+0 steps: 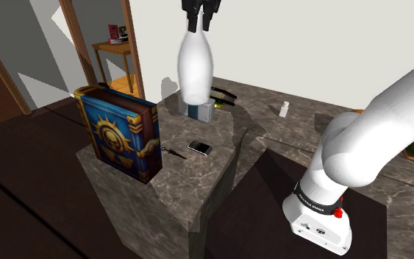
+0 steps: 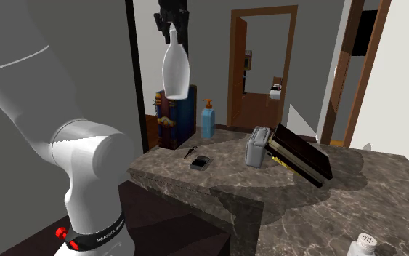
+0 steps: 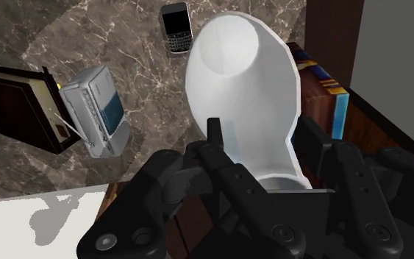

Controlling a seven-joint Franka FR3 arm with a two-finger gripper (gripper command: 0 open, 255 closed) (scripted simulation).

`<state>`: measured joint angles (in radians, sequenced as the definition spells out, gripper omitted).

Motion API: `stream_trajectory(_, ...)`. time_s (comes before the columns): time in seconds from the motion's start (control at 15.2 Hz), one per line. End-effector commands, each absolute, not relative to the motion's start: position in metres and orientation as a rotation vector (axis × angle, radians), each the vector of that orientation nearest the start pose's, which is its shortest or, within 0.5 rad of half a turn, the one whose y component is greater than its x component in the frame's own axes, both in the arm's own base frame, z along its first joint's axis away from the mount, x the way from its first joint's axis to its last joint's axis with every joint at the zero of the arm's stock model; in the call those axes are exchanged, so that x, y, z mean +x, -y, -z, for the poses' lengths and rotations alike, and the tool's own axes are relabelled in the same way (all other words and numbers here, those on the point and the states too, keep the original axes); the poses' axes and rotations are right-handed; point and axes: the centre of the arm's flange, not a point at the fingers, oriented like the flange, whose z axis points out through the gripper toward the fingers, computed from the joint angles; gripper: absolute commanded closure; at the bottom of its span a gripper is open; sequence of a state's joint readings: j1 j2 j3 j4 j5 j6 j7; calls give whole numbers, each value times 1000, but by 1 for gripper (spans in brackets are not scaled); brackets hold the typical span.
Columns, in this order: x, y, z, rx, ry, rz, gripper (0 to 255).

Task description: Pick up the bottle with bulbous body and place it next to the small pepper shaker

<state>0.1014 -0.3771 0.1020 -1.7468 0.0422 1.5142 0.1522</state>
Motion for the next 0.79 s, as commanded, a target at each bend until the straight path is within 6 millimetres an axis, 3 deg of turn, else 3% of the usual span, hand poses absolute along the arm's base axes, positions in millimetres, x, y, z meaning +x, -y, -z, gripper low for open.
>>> stream_trajectory(0.0, 412, -102, -730, -3104, 81, 217, 255)
stream_trajectory(0.26, 412, -102, -747, -3104, 81, 217, 255)
stream_trajectory(0.73, 385, -13, -747, -3104, 81, 217, 255)
